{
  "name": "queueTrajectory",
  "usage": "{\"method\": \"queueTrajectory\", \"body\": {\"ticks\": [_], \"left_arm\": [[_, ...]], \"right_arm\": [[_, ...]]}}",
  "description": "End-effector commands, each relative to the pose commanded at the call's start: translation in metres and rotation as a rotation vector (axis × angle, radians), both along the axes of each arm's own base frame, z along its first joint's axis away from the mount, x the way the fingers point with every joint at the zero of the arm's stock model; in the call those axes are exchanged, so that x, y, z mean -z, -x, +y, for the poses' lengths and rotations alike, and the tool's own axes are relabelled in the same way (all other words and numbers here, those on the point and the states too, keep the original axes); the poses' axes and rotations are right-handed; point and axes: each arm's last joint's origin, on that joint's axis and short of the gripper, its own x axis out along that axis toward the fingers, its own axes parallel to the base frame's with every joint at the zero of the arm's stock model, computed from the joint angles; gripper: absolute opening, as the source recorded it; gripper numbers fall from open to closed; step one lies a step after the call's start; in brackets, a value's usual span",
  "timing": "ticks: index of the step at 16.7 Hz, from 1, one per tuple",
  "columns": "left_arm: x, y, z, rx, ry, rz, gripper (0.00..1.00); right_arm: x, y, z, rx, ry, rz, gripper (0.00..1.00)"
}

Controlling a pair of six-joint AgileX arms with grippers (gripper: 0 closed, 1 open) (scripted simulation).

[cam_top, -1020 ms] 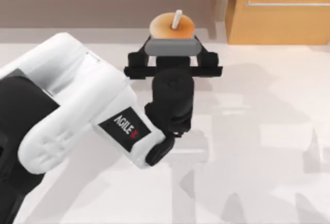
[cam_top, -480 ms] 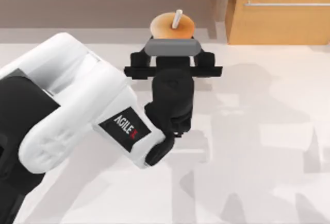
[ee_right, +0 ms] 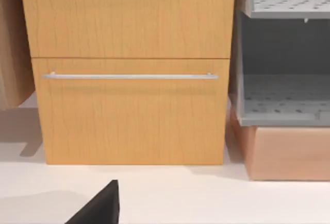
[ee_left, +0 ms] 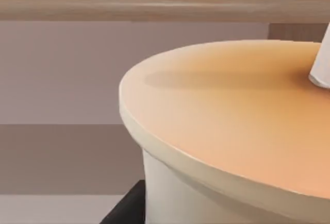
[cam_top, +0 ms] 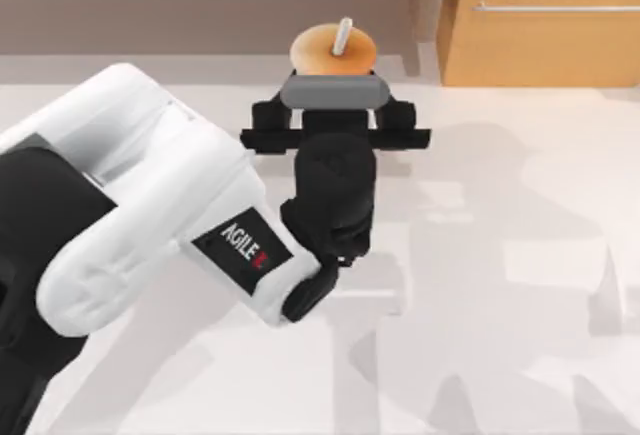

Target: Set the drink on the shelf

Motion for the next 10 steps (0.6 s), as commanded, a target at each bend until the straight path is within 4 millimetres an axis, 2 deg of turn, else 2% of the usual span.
{"method": "queueTrajectory", "body": {"ticks": [10], "left_arm": [[-0.009,0.001,-0.001,0.002,-0.003,0.000,0.00]], "right_arm": [[0.000,0.000,0.000,0.000,0.000,0.000,1.00]]}}
